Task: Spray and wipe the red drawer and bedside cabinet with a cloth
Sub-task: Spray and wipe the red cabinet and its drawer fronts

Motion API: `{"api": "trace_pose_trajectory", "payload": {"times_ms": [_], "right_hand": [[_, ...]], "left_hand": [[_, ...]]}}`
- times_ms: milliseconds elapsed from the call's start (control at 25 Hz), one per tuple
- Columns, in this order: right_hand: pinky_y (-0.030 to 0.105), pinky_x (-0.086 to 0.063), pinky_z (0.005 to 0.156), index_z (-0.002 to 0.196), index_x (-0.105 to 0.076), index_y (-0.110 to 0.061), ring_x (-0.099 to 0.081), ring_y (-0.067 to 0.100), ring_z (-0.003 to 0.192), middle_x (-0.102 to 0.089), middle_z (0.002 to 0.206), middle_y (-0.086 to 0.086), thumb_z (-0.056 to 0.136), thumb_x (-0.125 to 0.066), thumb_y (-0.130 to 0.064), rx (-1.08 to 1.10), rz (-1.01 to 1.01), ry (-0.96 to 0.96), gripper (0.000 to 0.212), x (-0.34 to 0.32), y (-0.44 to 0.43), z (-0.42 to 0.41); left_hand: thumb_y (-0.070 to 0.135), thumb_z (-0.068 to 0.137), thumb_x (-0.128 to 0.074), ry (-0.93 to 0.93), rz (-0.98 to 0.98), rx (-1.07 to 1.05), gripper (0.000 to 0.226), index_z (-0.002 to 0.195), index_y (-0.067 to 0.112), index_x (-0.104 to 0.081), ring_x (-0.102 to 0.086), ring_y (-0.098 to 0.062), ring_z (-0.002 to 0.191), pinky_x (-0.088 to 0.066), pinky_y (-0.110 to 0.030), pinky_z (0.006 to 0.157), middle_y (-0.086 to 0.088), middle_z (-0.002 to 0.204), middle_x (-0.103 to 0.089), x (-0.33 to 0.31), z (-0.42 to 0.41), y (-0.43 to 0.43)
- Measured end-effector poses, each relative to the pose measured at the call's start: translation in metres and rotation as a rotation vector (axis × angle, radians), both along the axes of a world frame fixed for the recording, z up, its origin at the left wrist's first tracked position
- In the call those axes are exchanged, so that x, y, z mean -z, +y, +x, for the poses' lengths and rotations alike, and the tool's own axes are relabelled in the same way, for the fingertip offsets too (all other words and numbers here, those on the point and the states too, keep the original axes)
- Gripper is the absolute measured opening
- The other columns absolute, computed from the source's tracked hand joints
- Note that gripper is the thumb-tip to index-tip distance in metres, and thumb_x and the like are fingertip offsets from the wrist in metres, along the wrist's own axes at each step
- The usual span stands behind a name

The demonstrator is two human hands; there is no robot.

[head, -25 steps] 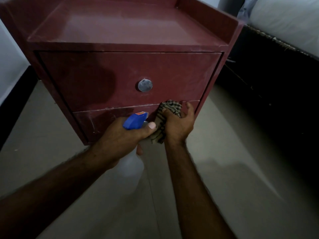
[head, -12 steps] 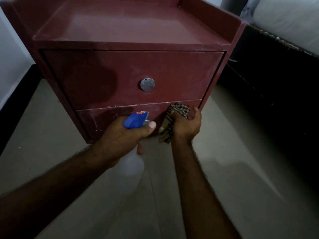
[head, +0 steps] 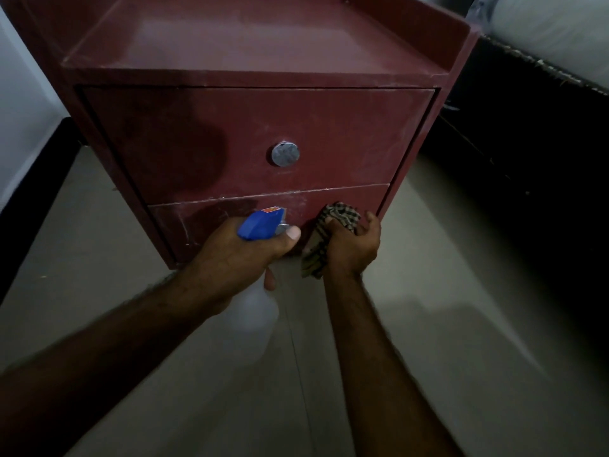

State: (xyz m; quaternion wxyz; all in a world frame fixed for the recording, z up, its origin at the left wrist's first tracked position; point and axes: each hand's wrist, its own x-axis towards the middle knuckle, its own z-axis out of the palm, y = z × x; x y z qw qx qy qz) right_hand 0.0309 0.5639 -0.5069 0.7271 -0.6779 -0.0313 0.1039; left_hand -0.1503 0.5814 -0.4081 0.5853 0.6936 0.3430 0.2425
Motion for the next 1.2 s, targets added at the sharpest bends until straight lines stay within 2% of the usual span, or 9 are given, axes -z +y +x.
{"api": "trace_pose_trajectory", "payload": {"times_ms": [120,200,440,560,720,880,960,1080,1200], "right_hand": [[0.003,-0.051,0.075,0.141,-0.060,-0.023,-0.070,0.014,0.103,-0.068,0.112,-0.008,0.071,-0.091,-0.011,-0.063,-0.055,-0.070,0.078,0.005,0.004,-0.014],[-0.001,-0.048,0.072,0.141,-0.060,-0.022,-0.069,0.010,0.100,-0.069,0.112,-0.009,0.071,-0.091,-0.009,-0.152,-0.070,-0.119,0.078,0.011,0.006,-0.025],[0.017,-0.055,0.081,0.144,-0.058,-0.020,-0.071,0.018,0.105,-0.070,0.116,-0.002,0.071,-0.092,-0.008,-0.027,-0.109,-0.034,0.082,0.014,-0.001,-0.002],[0.018,-0.056,0.086,0.143,-0.059,-0.022,-0.070,0.014,0.104,-0.070,0.114,-0.006,0.073,-0.091,-0.012,-0.059,-0.106,-0.053,0.077,0.016,0.003,-0.011],[-0.001,-0.048,0.074,0.139,-0.061,-0.021,-0.068,0.006,0.095,-0.070,0.110,-0.010,0.074,-0.090,-0.011,-0.179,-0.129,-0.163,0.072,0.022,0.003,-0.022],[0.018,-0.056,0.090,0.138,-0.063,-0.018,-0.069,0.010,0.101,-0.071,0.113,-0.007,0.077,-0.088,-0.007,-0.100,-0.183,-0.163,0.067,0.019,-0.005,-0.005],[0.019,-0.055,0.094,0.134,-0.068,-0.016,-0.070,0.011,0.103,-0.074,0.117,-0.003,0.079,-0.087,-0.009,-0.098,-0.202,-0.185,0.059,0.022,-0.005,-0.009],[0.021,-0.058,0.093,0.130,-0.071,-0.014,-0.072,0.011,0.103,-0.076,0.117,-0.002,0.081,-0.086,-0.009,-0.184,-0.199,-0.213,0.051,0.030,-0.001,-0.023],[0.001,-0.050,0.080,0.131,-0.070,-0.013,-0.070,0.009,0.100,-0.075,0.117,-0.002,0.079,-0.087,-0.007,-0.132,-0.171,-0.155,0.056,0.031,-0.001,-0.014]], "left_hand": [[0.041,0.088,-0.076,0.002,-0.027,-0.040,0.027,0.064,0.030,-0.070,-0.060,-0.008,0.052,-0.052,-0.017,0.052,0.010,0.056,-0.059,0.003,-0.004,0.005],[0.039,0.089,-0.075,0.016,-0.036,-0.042,0.022,0.067,0.040,-0.073,-0.061,-0.005,0.050,-0.051,-0.014,0.050,0.012,0.057,-0.063,0.004,-0.004,0.004],[0.044,0.086,-0.078,0.022,-0.056,-0.059,0.024,0.066,0.034,-0.068,-0.061,-0.015,0.052,-0.053,-0.031,0.060,0.007,0.060,-0.058,0.006,-0.005,0.007],[0.047,0.086,-0.077,0.068,-0.030,-0.090,0.033,0.070,0.021,-0.063,-0.063,-0.017,0.051,-0.051,-0.031,0.066,0.002,0.059,-0.059,0.009,-0.005,0.011],[0.045,0.091,-0.072,0.092,-0.015,-0.055,0.031,0.063,0.032,-0.067,-0.062,-0.010,0.052,-0.050,-0.027,0.065,0.003,0.055,-0.064,0.008,-0.001,0.008],[0.048,0.091,-0.071,0.109,0.013,-0.017,0.038,0.055,0.038,-0.062,-0.053,-0.001,0.046,-0.042,-0.028,0.063,0.006,0.050,-0.057,0.005,0.001,0.009],[0.049,0.092,-0.070,0.126,0.034,0.021,0.038,0.056,0.039,-0.061,-0.051,0.000,0.045,-0.040,-0.027,0.060,0.008,0.050,-0.056,0.005,0.001,0.010],[0.049,0.091,-0.069,0.160,0.054,0.073,0.021,0.074,0.038,-0.067,-0.060,-0.004,0.052,-0.046,-0.025,0.059,0.005,0.057,-0.062,0.007,-0.002,0.015],[0.053,0.089,-0.068,0.249,0.078,0.077,0.030,0.098,0.025,-0.068,-0.066,-0.007,0.058,-0.048,-0.024,0.060,0.000,0.065,-0.070,0.013,-0.007,0.021]]}}
